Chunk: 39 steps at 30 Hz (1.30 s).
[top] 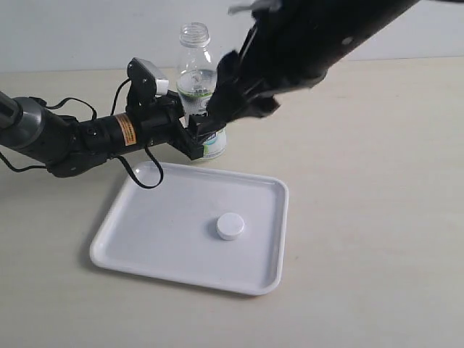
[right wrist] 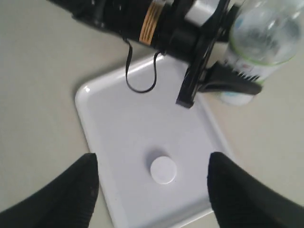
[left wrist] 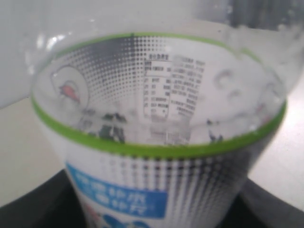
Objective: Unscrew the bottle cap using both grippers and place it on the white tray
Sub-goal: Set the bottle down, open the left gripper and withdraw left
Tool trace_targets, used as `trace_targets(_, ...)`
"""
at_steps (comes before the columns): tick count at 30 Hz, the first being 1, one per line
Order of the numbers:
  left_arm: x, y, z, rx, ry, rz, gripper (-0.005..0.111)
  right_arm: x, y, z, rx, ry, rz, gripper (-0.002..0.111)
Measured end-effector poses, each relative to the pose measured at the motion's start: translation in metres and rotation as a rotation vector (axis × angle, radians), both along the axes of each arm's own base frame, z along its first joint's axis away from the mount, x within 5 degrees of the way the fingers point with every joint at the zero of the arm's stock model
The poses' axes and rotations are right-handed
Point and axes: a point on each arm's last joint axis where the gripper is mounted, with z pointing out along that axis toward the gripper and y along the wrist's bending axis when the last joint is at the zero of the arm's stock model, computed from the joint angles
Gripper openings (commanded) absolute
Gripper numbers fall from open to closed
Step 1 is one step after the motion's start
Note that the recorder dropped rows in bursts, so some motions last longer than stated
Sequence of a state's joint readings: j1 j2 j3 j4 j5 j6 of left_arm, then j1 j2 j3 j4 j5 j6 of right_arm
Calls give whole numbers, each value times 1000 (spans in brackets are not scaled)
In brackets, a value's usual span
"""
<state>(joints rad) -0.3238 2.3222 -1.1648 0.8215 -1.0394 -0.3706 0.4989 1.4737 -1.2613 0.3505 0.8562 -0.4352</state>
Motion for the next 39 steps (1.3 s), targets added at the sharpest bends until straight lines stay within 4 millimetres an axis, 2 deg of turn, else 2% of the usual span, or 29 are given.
trace_targets(2, 0, 0, 0, 0, 0, 0, 0, -10, -9, 21, 16, -83, -14, 61)
trace_targets(4, 0, 0, 0, 0, 0, 0, 0, -25, -20, 45, 50, -173, -50, 53)
trace_targets(6, 0, 0, 0, 0, 0, 0, 0, -40, -30, 66, 83, -243, -75, 38)
trace_targets(9, 0, 0, 0, 0, 0, 0, 0, -62, -42, 87, 125, -306, -85, 3)
trace_targets(10, 0, 0, 0, 0, 0, 0, 0, -67, -45, 90, 130, -313, -84, 1)
trace_targets(15, 0, 0, 0, 0, 0, 0, 0, -83, -52, 99, 145, -320, -74, 0)
trace_targets(18, 0, 0, 0, 0, 0, 0, 7, -83, -52, 99, 148, -314, -73, 0)
trace_targets(20, 0, 0, 0, 0, 0, 0, 17, -82, -51, 98, 152, -304, -72, 0)
trace_targets(25, 0, 0, 0, 0, 0, 0, 54, -75, -46, 92, 136, -279, -65, 0)
trace_targets(29, 0, 0, 0, 0, 0, 0, 74, -71, -44, 88, 125, -268, -60, 0)
trace_targets(34, -1, -1, 6, -23, -20, -13, 83, -71, -44, 88, 126, -266, -60, 0)
trace_targets(39, -3, 8, 15, 17, -41, -99, 83, -71, -44, 88, 123, -269, -56, 0)
